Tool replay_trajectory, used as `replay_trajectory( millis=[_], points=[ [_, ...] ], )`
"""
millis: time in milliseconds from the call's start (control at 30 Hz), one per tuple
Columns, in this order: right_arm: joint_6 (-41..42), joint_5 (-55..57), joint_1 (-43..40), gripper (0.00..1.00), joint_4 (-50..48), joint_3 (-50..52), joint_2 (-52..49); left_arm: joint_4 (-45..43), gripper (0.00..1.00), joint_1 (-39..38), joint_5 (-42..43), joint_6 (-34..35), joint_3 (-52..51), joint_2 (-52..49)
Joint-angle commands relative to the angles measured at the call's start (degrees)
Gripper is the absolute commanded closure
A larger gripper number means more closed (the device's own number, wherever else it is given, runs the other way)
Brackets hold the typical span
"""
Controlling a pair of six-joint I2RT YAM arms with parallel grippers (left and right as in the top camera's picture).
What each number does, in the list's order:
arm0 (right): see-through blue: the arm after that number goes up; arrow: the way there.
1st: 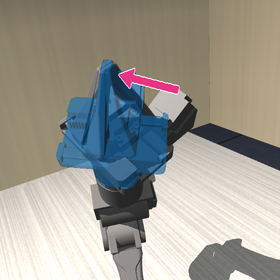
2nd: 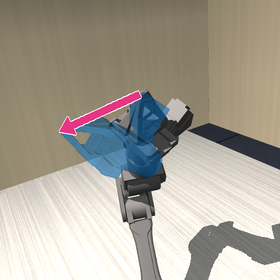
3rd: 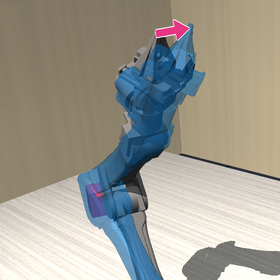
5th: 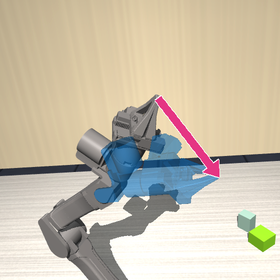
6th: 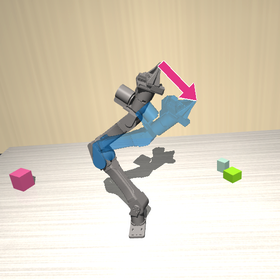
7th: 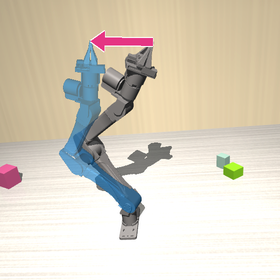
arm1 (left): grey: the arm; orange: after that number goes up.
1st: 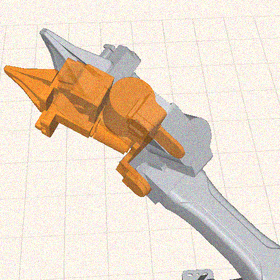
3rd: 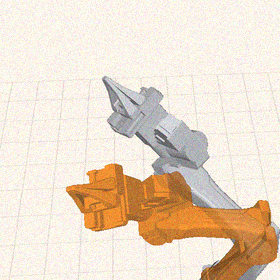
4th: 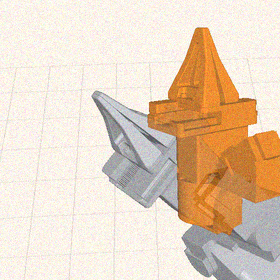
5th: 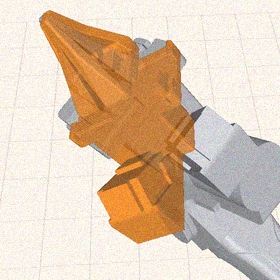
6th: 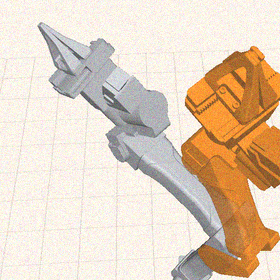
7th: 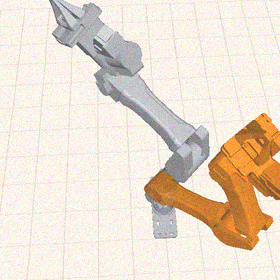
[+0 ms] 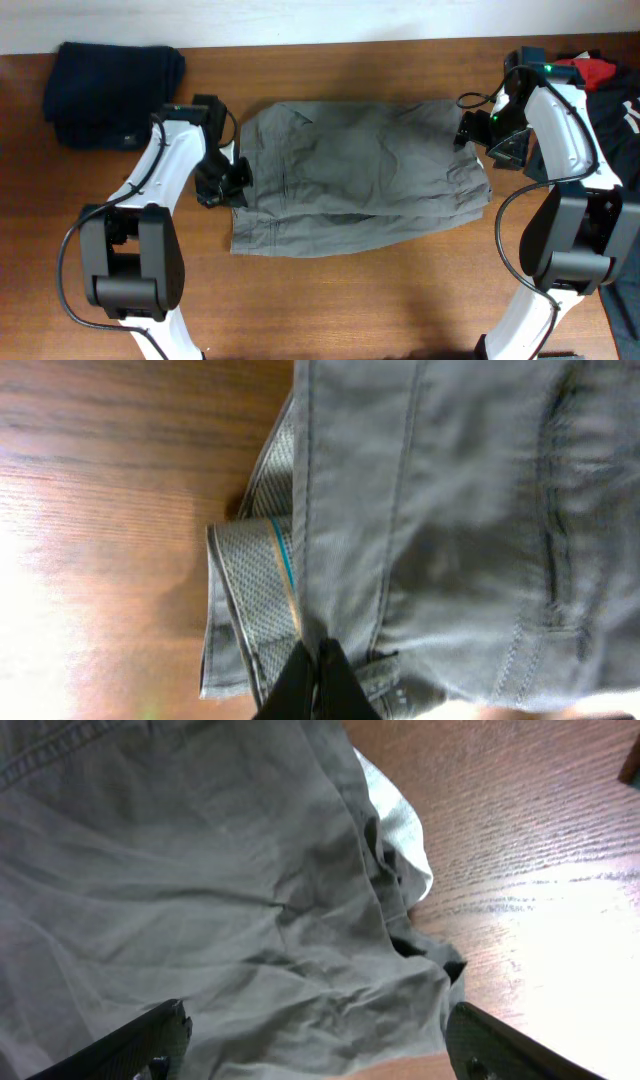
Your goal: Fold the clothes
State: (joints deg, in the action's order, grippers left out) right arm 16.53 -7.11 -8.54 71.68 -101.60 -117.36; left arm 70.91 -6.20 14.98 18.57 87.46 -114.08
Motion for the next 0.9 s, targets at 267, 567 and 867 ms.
replay_trajectory(
  millis=[267, 567, 867],
  points=[
    [0.17, 0.33, 0.26, 0.13, -0.76, -0.72, -0.13, 19.82, 0.99, 0.20, -0.17, -6.54, 7.37, 0.00],
    [0.17, 0.31, 0.26, 0.04, -1.38, -0.72, -0.13, 16.61, 0.43, 0.26, -5.64, -8.37, 7.30, -0.02],
    [0.46, 1.99, -0.13, 0.01, 1.84, -0.72, 0.00, 14.75, 0.06, 0.20, -5.81, -7.10, 7.32, 0.35]
  ],
)
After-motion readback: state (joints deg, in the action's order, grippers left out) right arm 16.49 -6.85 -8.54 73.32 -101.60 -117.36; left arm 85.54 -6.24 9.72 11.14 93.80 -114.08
